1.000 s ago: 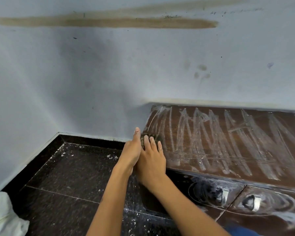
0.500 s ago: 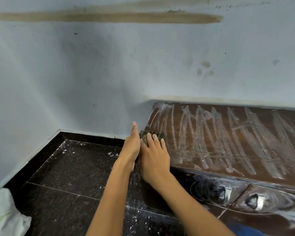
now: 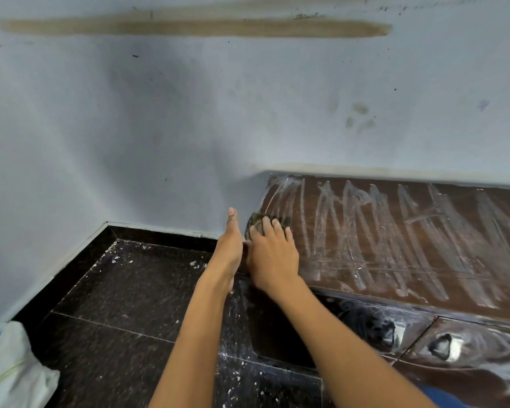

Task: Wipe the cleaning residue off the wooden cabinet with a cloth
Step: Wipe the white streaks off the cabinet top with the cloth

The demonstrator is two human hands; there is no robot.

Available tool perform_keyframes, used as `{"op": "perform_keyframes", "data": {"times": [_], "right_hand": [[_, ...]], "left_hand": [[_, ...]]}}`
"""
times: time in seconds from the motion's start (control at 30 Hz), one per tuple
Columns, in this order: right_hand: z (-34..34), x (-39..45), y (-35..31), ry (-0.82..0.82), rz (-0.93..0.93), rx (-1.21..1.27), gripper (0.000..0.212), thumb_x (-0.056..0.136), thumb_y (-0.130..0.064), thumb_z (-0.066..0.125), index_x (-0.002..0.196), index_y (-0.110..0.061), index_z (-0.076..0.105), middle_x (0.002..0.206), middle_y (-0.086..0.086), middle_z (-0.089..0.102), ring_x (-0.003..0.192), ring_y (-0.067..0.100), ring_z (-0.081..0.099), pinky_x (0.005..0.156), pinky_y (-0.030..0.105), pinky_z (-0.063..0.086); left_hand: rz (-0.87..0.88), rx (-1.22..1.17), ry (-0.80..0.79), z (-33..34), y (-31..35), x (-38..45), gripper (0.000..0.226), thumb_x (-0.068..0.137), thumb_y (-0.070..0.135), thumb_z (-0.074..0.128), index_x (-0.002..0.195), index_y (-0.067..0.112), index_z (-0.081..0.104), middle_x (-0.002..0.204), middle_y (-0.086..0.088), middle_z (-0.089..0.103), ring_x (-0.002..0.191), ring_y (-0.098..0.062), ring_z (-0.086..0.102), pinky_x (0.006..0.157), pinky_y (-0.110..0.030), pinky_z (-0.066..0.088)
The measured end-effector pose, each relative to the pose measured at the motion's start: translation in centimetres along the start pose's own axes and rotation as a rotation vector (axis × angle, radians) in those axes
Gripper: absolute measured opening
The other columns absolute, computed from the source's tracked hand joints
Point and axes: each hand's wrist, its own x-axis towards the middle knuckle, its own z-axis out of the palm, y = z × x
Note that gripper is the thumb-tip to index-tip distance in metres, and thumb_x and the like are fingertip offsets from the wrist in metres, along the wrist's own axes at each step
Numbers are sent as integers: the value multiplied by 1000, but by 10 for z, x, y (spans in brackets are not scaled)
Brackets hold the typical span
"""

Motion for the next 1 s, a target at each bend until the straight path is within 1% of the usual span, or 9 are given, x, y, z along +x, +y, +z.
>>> {"op": "perform_keyframes", "data": {"times": [0.17,0.3,0.33,0.4,0.47,0.57,0.77,0.9,1.0], "right_hand": [[4,-16,-7,18,82,7,51,102,-30,33,149,-14,24,159,12,11,147,26,5,119,46,4],[7,-62,-18,140,49,40,58,70,-33,80,121,-11,65,134,17,54,128,31,49,105,51,37],[6,-57,-15,116,23,23,57,75,-33,75,126,-12,60,140,16,49,133,30,44,109,50,33],[3,-30,-6,52,-21,37,54,95,-30,50,144,-15,36,156,12,21,146,26,15,118,45,10],[-3,1,0,-11,25,41,49,101,-28,37,148,-16,28,159,9,9,147,24,3,120,44,4],[-4,12,0,-28,79,53,48,102,-28,32,148,-15,26,159,10,7,147,24,1,120,44,2],[19,-53,-13,52,43,10,57,100,-33,35,151,-14,17,159,13,0,147,27,-4,117,47,-6],[8,-17,-5,-1,12,7,64,97,-32,47,151,-15,17,159,12,2,147,26,-3,119,44,-2],[-3,4,0,-15,25,50,52,102,-29,35,150,-16,20,160,10,4,147,23,-1,120,42,1]], "left_hand": [[15,21,-5,-5,-3,-8,85,88,69,11,147,9,21,152,-13,29,139,-26,29,116,-41,21],[17,12,-32,-7,3,-2,87,87,70,11,146,7,24,149,-14,34,137,-26,33,112,-39,24],[23,17,-31,-6,4,0,87,87,70,12,146,7,25,149,-13,34,137,-26,32,112,-39,24],[33,30,-19,-3,4,2,86,88,70,12,145,7,27,149,-12,34,137,-24,33,111,-37,24],[34,37,0,0,0,0,85,88,69,12,145,8,27,149,-11,34,138,-24,32,112,-37,24],[36,46,3,1,-3,-4,84,88,69,12,146,10,25,150,-12,33,138,-25,30,113,-40,22],[28,60,-5,0,0,2,91,84,74,12,145,8,27,150,-11,34,137,-24,34,109,-37,27],[79,40,37,8,1,3,82,87,69,15,144,13,32,147,-10,39,133,-23,38,103,-33,30],[80,31,57,11,-2,-2,81,88,68,17,143,10,34,146,-12,39,134,-24,38,109,-37,29]]}}
